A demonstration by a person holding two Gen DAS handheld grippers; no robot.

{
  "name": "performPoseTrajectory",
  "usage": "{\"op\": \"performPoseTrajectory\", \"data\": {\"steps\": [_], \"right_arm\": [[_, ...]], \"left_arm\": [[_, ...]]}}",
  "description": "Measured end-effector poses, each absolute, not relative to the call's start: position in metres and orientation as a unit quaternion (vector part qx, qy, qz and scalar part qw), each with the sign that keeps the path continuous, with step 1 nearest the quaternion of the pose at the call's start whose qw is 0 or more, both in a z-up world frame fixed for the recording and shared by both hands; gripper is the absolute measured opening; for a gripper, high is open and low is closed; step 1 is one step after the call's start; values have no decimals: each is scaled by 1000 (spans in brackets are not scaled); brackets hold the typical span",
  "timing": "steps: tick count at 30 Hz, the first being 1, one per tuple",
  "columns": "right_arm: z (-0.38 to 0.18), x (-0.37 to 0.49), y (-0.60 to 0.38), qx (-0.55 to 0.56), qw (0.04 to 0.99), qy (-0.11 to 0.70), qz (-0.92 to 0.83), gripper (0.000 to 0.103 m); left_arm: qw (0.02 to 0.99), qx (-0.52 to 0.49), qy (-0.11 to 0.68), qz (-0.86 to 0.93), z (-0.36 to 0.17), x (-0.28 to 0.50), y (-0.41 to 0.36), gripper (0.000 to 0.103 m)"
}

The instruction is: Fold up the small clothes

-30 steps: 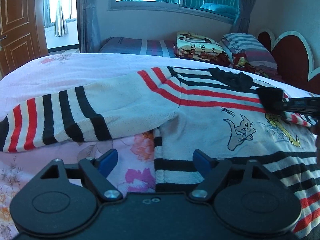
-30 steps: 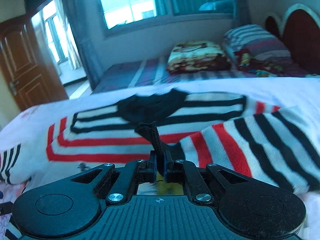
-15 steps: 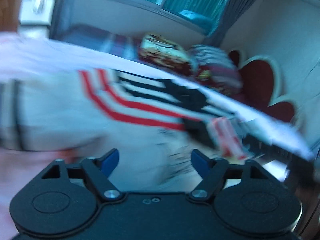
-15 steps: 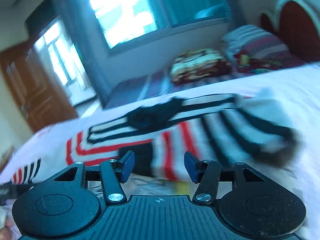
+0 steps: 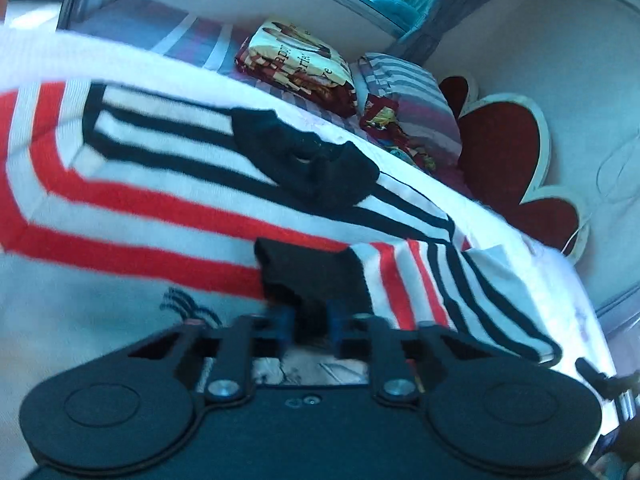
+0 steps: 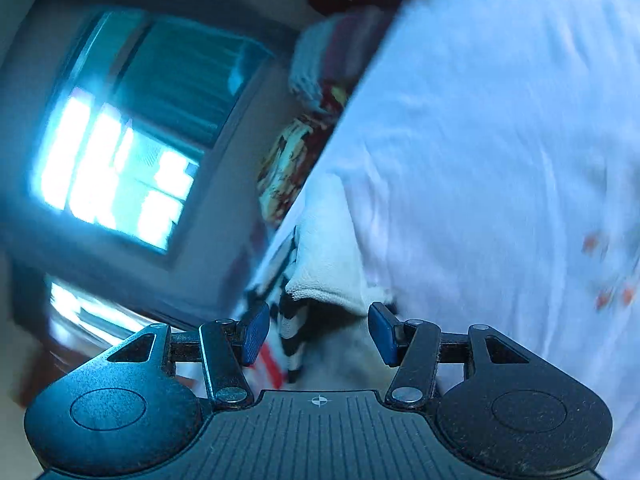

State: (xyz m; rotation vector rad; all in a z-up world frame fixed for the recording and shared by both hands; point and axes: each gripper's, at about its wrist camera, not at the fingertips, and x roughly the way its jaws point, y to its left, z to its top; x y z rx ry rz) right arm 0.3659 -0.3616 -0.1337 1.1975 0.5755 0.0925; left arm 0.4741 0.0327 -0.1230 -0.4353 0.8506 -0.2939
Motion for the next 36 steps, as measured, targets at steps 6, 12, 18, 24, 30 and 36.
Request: {"op": "performPoseTrajectory", "data": {"steps": [6, 12, 18, 24, 30, 36], "right_arm": [[-148, 379, -378, 613, 742, 265, 52, 54], [-162, 399, -375, 631, 715, 291, 68, 54], [-155, 409, -378, 599, 742, 297, 53, 39], [-135, 402, -356, 481, 813, 325, 44, 13], [-136, 403, -340, 406, 844, 350, 33, 13], [-113, 391, -344, 346, 869, 351, 50, 27]], "left_arm": [[915, -160, 346, -135, -91, 454, 54, 4], [911, -165, 359, -117, -98, 448, 74, 4], [909, -176, 362, -109, -108, 443, 79, 4], [911, -176, 355, -112, -108, 439, 86, 4], [906, -169, 375, -99, -118, 432, 88, 4], [939, -103, 326, -33, -101, 412, 88, 50]]}}
